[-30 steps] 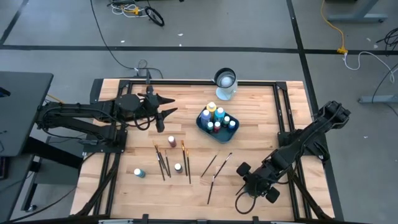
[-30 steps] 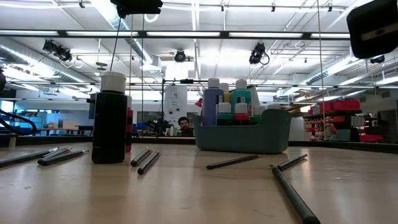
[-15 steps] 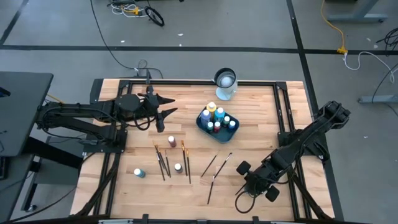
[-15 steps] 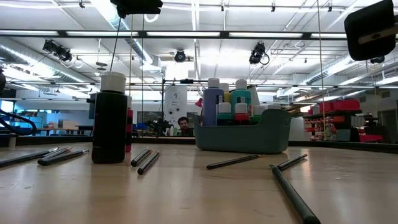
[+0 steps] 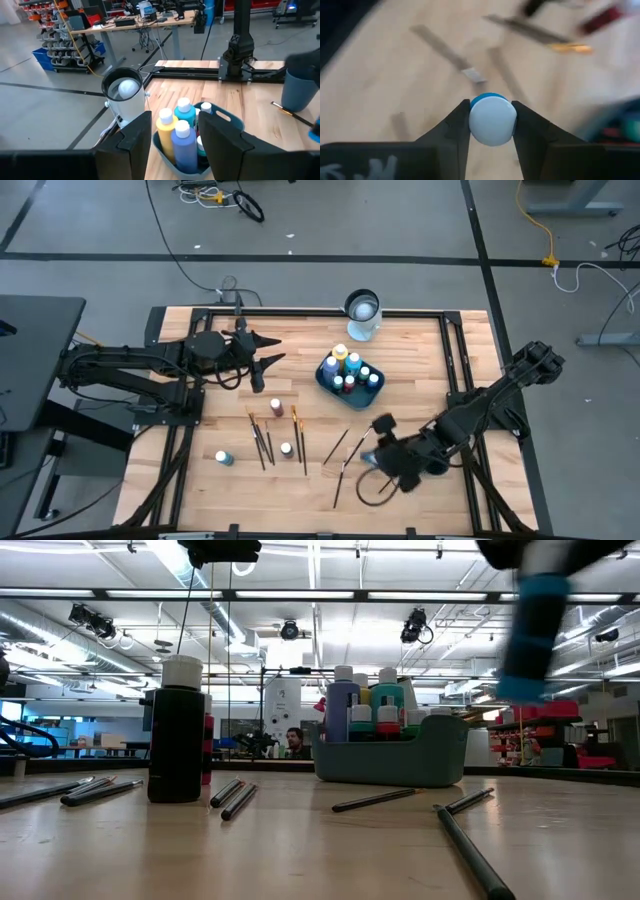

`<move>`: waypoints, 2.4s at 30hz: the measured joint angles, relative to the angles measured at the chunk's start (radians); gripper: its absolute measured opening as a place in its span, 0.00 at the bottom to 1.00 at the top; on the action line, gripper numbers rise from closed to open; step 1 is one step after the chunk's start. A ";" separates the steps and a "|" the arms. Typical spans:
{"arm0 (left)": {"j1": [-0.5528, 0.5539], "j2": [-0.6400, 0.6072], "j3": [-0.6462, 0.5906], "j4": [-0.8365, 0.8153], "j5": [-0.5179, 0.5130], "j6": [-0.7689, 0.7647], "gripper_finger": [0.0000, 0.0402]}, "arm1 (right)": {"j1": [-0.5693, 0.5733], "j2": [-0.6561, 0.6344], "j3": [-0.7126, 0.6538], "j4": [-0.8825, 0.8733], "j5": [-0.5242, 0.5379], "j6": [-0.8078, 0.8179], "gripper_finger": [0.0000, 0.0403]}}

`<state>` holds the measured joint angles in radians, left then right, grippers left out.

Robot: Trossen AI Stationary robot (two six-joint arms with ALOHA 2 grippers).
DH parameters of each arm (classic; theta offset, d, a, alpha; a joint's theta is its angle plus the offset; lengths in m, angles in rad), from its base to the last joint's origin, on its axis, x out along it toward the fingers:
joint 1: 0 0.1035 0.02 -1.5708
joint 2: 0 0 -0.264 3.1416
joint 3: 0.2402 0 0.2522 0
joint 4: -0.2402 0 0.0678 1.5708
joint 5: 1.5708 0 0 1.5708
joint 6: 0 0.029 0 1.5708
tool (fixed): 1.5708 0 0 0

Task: Pick & Place Paint Supplies
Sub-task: Put the blue paint bottle into the green bin

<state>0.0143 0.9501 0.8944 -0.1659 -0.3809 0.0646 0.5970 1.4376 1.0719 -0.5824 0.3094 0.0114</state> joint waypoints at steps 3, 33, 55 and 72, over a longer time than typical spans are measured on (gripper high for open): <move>0.000 0.000 0.000 0.000 0.000 0.001 0.42 | -0.051 0.000 0.012 -0.040 0.072 -0.035 0.30; 0.000 0.000 0.000 -0.010 0.019 0.116 0.42 | -0.637 0.001 -0.172 0.147 -0.066 -0.116 0.32; 0.000 0.000 0.000 -0.040 0.019 0.101 0.42 | -0.694 0.001 -0.237 0.311 -0.096 -0.386 0.37; 0.000 0.000 0.000 -0.055 0.019 0.063 0.42 | -0.696 0.001 -0.237 0.290 -0.140 -0.347 0.37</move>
<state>0.0146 0.9501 0.8944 -0.2211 -0.3618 0.1272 -0.0994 1.4387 0.8352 -0.2925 0.1691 -0.3354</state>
